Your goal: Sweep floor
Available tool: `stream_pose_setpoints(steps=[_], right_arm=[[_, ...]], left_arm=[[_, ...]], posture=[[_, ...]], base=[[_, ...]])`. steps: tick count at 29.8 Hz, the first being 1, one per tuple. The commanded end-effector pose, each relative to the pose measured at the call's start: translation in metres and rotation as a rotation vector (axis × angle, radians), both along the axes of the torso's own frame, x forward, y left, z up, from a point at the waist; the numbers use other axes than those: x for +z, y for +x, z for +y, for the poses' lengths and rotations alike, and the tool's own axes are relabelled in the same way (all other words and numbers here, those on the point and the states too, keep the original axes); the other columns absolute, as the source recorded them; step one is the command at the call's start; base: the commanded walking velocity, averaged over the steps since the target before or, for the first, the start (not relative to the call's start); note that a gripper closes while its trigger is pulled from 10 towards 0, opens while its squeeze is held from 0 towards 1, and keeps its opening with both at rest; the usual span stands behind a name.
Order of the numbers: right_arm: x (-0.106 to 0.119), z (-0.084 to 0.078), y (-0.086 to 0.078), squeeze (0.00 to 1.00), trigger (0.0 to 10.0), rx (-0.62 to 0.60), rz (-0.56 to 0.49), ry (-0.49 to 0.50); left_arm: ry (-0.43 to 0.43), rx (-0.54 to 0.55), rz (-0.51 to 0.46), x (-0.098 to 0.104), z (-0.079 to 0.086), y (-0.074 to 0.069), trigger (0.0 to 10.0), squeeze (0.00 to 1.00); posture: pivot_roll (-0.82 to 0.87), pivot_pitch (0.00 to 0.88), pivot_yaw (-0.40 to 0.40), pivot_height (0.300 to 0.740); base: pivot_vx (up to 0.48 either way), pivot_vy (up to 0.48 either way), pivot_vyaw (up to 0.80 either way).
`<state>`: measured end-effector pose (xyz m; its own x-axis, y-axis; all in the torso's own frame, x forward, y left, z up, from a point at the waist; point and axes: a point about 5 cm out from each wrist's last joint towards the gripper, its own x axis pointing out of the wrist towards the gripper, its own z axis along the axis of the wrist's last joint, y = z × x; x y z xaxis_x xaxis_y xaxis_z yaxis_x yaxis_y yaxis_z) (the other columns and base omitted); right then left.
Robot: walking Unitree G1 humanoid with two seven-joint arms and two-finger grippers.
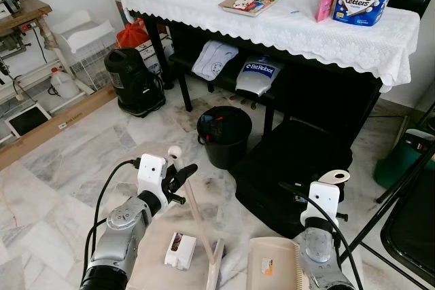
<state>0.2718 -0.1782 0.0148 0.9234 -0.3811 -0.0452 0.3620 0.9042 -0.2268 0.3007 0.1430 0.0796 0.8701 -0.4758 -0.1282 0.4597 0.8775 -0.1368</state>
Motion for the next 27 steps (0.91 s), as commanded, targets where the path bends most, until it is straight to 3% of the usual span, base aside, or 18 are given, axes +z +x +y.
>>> stream_pose_setpoints(steps=[1, 6, 7, 9, 10, 15, 21, 24, 27], right_arm=[[-0.022, 0.006, -0.016, 0.00, 10.0, 0.009, 0.128, 0.011], [-0.022, 0.011, -0.014, 0.00, 10.0, 0.038, 0.130, 0.030], [-0.022, 0.013, -0.013, 0.00, 10.0, 0.042, 0.132, 0.032], [-0.022, 0.013, -0.013, 0.00, 10.0, 0.043, 0.133, 0.033], [-0.022, 0.013, -0.013, 0.00, 10.0, 0.044, 0.133, 0.036], [-0.022, 0.014, -0.012, 0.00, 10.0, 0.047, 0.131, 0.040], [-0.018, 0.015, -0.008, 0.00, 10.0, 0.057, 0.115, 0.045], [-0.015, 0.014, -0.005, 0.00, 10.0, 0.061, 0.093, 0.052], [-0.006, 0.013, 0.001, 0.00, 10.0, 0.069, 0.038, 0.074]], left_arm=[[-0.034, -0.015, 0.023, 0.001, -0.001, 0.001, 10.0, 0.00], [-0.119, -0.020, 0.056, 0.006, -0.004, 0.003, 10.0, 0.00], [-0.199, -0.023, 0.064, 0.014, -0.007, 0.005, 10.0, 0.00], [-0.279, -0.023, 0.068, 0.021, -0.008, 0.007, 10.0, 0.00], [-0.415, -0.018, 0.060, 0.035, -0.009, 0.010, 10.0, 0.00], [-0.524, 0.023, 0.015, 0.051, -0.005, 0.015, 10.0, 0.00], [-0.486, 0.112, -0.057, 0.063, 0.006, 0.017, 10.0, 0.00], [-0.426, 0.160, -0.110, 0.069, 0.012, 0.018, 10.0, 0.00], [-0.296, 0.260, -0.226, 0.080, 0.020, 0.019, 10.0, 0.00]], posture=[[0.14, 0.045, 0.127, 0.740], [0.14, 0.043, 0.127, 0.740], [0.14, 0.043, 0.125, 0.740], [0.14, 0.044, 0.124, 0.740], [0.14, 0.044, 0.124, 0.740], [0.14, 0.044, 0.120, 0.740], [0.14, 0.040, 0.116, 0.740], [0.14, 0.037, 0.114, 0.740], [0.13, 0.033, 0.111, 0.740]], base=[[0.000, 0.000, 0.00], [0.000, 0.000, 0.00], [0.000, 0.000, 0.00], [0.000, 0.000, 0.00], [0.000, 0.000, 0.00], [0.000, 0.000, 0.00], [0.000, 0.000, 0.00], [0.000, 0.000, 0.00], [0.000, 0.000, 0.00]])
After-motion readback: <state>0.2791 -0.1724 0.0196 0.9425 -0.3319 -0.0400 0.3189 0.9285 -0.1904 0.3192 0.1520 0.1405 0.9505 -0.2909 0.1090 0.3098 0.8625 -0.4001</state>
